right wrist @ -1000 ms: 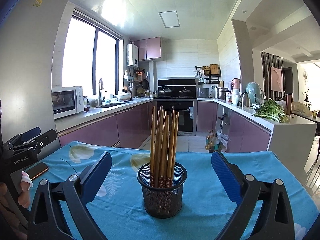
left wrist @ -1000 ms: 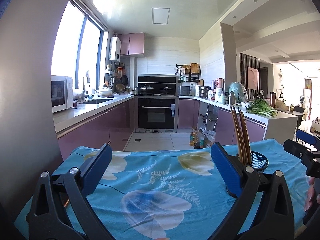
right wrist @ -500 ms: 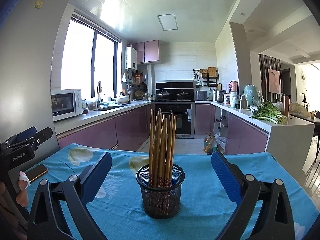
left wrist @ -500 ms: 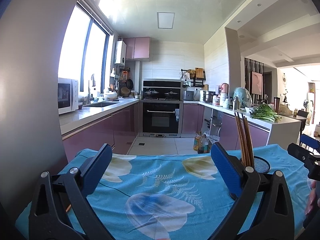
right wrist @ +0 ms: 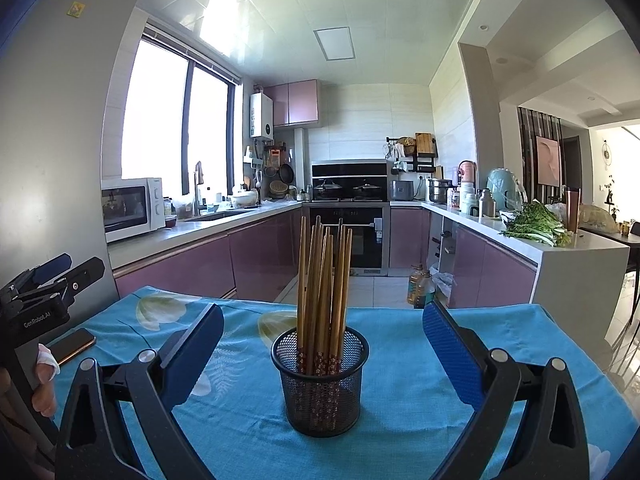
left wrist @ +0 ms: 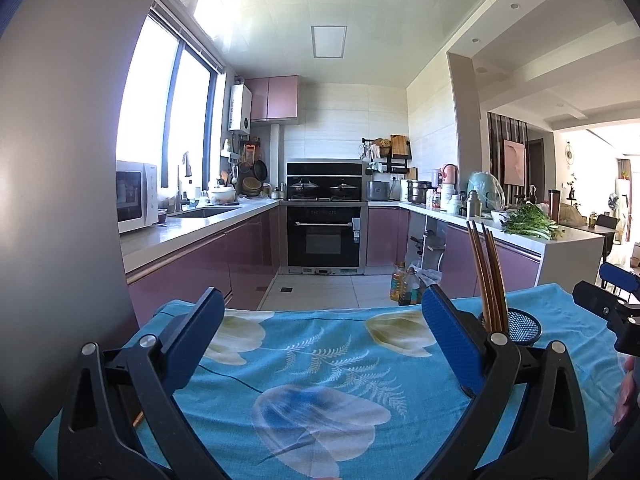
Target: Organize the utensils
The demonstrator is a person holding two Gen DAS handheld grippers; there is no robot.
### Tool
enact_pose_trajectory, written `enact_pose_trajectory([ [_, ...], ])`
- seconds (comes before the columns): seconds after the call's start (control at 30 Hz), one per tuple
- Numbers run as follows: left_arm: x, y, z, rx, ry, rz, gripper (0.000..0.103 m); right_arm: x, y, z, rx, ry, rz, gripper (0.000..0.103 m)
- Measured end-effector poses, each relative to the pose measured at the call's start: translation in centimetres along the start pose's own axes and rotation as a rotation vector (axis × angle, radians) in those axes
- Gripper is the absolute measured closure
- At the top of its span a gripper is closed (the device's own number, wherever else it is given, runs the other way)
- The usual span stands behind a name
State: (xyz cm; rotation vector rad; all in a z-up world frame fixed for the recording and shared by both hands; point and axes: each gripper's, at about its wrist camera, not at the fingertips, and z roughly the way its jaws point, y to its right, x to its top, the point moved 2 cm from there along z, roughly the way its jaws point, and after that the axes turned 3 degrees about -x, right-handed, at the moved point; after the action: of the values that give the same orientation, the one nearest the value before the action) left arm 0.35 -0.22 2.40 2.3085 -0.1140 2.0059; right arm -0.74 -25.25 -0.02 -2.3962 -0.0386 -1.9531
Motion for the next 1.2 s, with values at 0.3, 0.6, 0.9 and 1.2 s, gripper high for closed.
enact_pose_trajectory([
  [0.3, 0.03, 0.13, -0.03, 0.002, 0.001, 0.003, 0.006, 0.14, -0.12, -0.08, 0.005, 0.002, -0.003, 0.006],
  [0.6, 0.1, 0.18, -0.04, 0.007, 0.006, 0.008, 0.006, 0.25, -0.05, 0.03, 0.01, 0.0, 0.002, 0.006],
  [0.9, 0.07, 0.18, 0.02, 0.007, 0.003, 0.009, 0.006, 0.36, 0.02, 0.26, 0.012, -0.003, 0.004, 0.007],
  [1.2, 0.01, -0.1, 0.07, 0.011, 0.003, 0.009, 0.006, 0.43, 0.12, 0.28, 0.01, -0.002, 0.004, 0.006],
])
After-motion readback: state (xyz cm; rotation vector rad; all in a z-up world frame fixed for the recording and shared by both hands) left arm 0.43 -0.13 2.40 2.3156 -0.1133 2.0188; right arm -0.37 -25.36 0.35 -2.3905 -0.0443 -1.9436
